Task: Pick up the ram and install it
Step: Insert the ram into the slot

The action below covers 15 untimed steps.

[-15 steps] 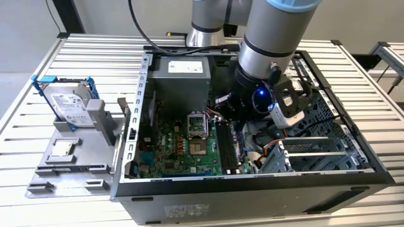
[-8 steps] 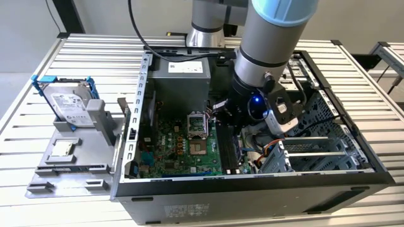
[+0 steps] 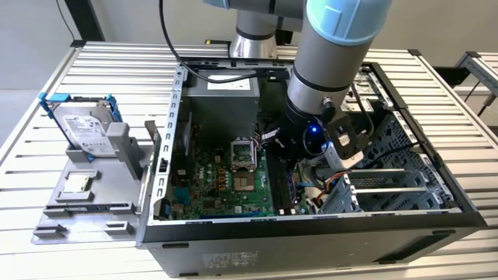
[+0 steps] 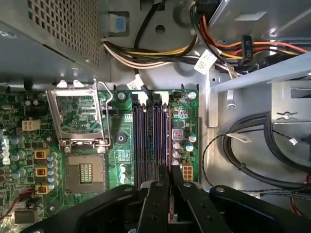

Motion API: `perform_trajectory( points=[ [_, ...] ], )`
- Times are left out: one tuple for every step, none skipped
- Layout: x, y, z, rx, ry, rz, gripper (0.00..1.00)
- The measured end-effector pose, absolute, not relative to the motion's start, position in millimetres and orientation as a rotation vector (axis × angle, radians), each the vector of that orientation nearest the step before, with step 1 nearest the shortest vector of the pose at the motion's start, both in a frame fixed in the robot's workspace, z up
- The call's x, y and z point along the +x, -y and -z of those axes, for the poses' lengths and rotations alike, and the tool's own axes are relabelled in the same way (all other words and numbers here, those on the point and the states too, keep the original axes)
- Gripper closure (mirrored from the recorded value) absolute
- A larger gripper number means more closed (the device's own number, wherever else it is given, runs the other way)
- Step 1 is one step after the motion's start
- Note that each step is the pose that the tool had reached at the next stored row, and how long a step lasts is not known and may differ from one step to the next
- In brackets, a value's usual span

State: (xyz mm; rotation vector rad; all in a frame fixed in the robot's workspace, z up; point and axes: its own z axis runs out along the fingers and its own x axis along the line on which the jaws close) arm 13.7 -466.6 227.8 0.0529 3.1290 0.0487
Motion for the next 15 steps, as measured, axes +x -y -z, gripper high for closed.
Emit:
perform_trajectory(
  points=[
    [13.6, 466.6, -227.8, 0.053, -3.129, -0.049, 1.0],
    [13.6, 466.6, -227.8, 0.053, -3.129, -0.049, 1.0],
    [13.6, 466.7, -227.7, 0.053, -3.129, -0.048, 1.0],
    [13.7, 466.6, -227.2, 0.053, -3.129, -0.049, 1.0],
    [13.7, 466.6, -226.3, 0.053, -3.129, -0.049, 1.0],
    [13.7, 466.6, -225.5, 0.053, -3.129, -0.049, 1.0],
    [13.7, 466.6, -224.6, 0.053, -3.129, -0.049, 1.0],
    [13.8, 466.6, -223.9, 0.053, -3.129, -0.049, 1.0],
    [14.1, 466.6, -223.8, 0.053, -3.129, -0.049, 1.0],
    [14.4, 466.7, -223.7, 0.052, -3.129, -0.048, 1.0],
    [14.6, 466.6, -223.6, 0.051, -3.129, -0.048, 1.0],
    [14.8, 466.6, -223.0, 0.048, -3.129, -0.049, 1.0],
    [14.8, 466.5, -222.6, 0.048, -3.129, -0.049, 1.0],
    [14.8, 466.4, -221.9, 0.047, -3.129, -0.049, 1.0],
    [14.8, 466.3, -221.4, 0.047, -3.129, -0.048, 1.0]
  ],
)
